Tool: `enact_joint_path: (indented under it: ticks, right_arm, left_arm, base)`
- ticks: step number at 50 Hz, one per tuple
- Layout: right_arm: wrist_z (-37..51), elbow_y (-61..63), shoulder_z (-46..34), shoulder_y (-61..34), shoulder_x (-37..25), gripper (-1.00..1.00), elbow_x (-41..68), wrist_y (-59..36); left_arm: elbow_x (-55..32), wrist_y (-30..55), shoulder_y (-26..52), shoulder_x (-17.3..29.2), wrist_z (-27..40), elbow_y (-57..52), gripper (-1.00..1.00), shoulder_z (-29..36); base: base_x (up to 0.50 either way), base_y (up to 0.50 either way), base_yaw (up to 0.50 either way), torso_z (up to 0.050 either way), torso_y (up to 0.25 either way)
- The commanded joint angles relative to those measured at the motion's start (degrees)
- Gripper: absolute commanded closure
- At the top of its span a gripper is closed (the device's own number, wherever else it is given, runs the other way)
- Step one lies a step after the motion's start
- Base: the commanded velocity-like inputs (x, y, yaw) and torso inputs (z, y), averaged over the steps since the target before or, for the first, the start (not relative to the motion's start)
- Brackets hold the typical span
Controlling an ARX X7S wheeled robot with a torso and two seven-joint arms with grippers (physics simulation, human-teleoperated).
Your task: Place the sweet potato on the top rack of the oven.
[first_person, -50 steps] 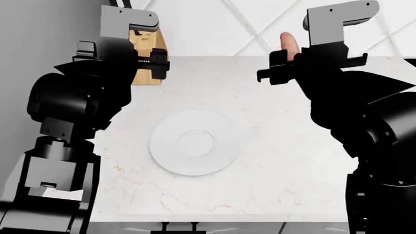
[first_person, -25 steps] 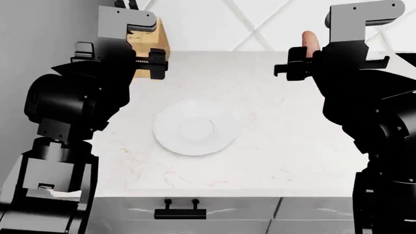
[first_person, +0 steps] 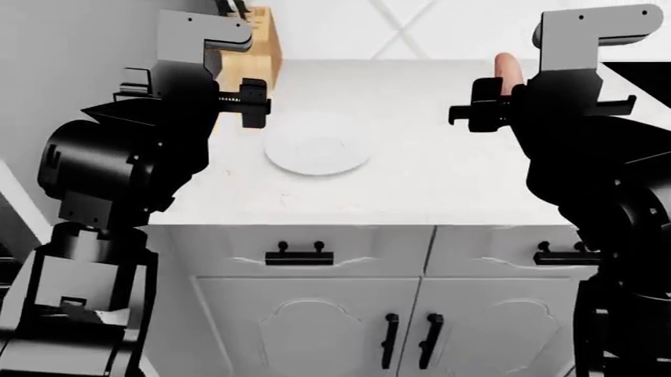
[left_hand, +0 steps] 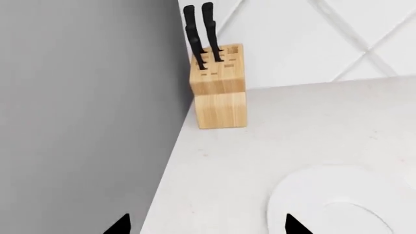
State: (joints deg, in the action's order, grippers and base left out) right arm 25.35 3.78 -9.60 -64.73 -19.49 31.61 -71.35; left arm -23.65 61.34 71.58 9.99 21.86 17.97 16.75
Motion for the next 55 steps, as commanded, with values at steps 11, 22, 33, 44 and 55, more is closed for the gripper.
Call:
enact_joint_path:
  ticks: [11,22,33,44,55]
  right_arm:
    - [0.0,1.0,0.1,0.3,-0.3,1.0,0.2,-0.1]
    - [0.4,1.9,0.4,0.2,-0.4,1.0,0.8,-0.9]
    - [0.5,2.1,0.3,0.6,-0.4,1.0,1.1,-0.9]
    - [0.3,1.3,-0.1,0.8,-0.5,1.0,1.0,-0.2]
    - [-0.5,0.5,-1.8,0.6,-0.4,1.0,0.7,1.2]
  left_arm:
    - [-0.6,0.2,0.0,0.2,0.5,-0.4,-1.0,0.1]
    - [-1.0,0.4,-0.1,0.3,0.7,-0.8,-1.0,0.0]
    - [-1.3,0.2,-0.3,0.5,0.9,-0.9,-1.0,0.0]
    - [-1.5,0.3,0.1,0.6,1.0,-0.7,-1.0,0.1]
    - [-1.8,0.2,-0.2,0.9,1.2,-0.9,-1.0,0.1]
  base:
    - [-0.5,0.0,0.0,0.0,0.0]
    - [-0.5,0.0,0.0,0.0,0.0]
    - [-0.5,0.0,0.0,0.0,0.0]
    - [-0.5,0.0,0.0,0.0,0.0]
    - [-0.28,0.0,0.0,0.0,0.0]
